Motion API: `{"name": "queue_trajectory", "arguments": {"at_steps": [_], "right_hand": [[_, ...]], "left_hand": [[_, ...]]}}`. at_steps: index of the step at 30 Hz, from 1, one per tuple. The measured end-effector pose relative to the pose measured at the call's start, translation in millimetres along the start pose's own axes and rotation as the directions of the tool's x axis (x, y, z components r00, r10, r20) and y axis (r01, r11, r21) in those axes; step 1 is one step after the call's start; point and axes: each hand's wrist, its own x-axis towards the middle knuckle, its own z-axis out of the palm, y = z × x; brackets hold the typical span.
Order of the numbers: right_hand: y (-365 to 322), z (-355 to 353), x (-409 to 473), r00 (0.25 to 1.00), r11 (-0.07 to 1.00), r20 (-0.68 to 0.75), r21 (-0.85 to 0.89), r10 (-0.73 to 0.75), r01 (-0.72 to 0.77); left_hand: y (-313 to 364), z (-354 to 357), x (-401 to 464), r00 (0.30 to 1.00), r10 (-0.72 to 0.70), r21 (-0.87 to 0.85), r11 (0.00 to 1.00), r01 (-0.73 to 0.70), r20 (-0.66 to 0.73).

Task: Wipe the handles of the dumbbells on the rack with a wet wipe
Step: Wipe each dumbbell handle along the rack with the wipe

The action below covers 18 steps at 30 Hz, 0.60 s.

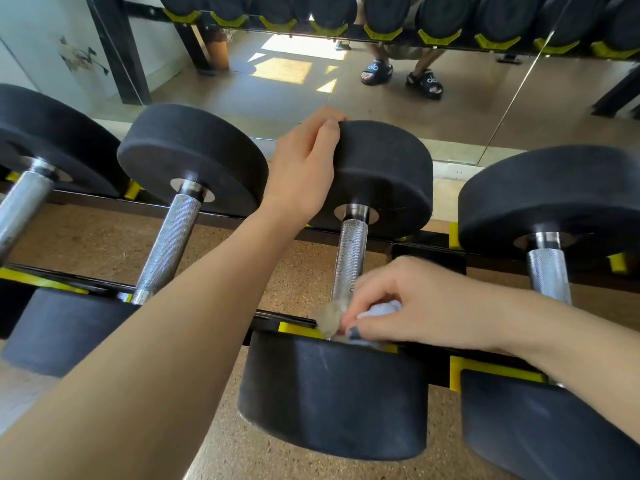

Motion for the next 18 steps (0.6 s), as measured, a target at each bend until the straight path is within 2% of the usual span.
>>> {"name": "queue_trajectory", "arguments": {"at_steps": [1,3,5,7,8,9,12,14,16,18], "right_hand": [[1.5,-4.4,0.7,0.992,1.000,-0.128,0.001,-0.014,0.014],[4.9,-10.4,5.7,0.892,1.000,-0.452,-0.028,-0.021,0.010],[2.8,-6.5,12.7,0.812,0.986,-0.582,-0.157,-0.047,-0.055],[4.2,6.4,16.2,0.843,0.928,-0.529,-0.356,-0.101,-0.112],[6.4,11.9,16.1,0.866,0.912,-0.490,-0.394,-0.099,-0.118],[9.1,14.0,16.2,0.876,0.913,-0.474,-0.389,-0.085,-0.122],[12.3,7.8,17.0,0.871,0.968,-0.490,-0.236,-0.043,-0.085],[14.3,2.9,17.5,0.890,0.973,-0.450,-0.225,-0.067,-0.041],[11.0,6.5,15.2,0.946,0.959,-0.300,-0.281,-0.123,0.036],[-0.2,10.9,10.4,0.984,0.962,-0.116,-0.253,-0.137,0.104]], "left_hand": [[-0.4,-0.1,0.5,1.000,0.002,0.000,1.000,-0.002,-0.004],[-0.9,-0.3,1.2,1.000,0.014,0.001,1.000,-0.014,-0.011],[-1.2,-0.3,1.2,1.000,0.025,0.005,1.000,-0.025,-0.003],[-1.7,0.5,1.6,1.000,0.018,0.002,1.000,-0.018,0.002],[-2.0,0.7,1.6,1.000,0.016,0.001,1.000,-0.016,0.001],[-2.2,0.9,1.3,1.000,0.015,0.003,1.000,-0.015,-0.001],[-2.5,-0.5,1.0,1.000,0.018,0.007,1.000,-0.018,0.000],[-1.7,0.3,1.2,1.000,0.018,0.010,1.000,-0.018,0.003],[-1.4,0.3,1.3,1.000,0.008,0.013,1.000,-0.008,-0.007],[-0.9,-0.6,1.0,1.000,0.002,0.011,1.000,-0.001,-0.008]]}}
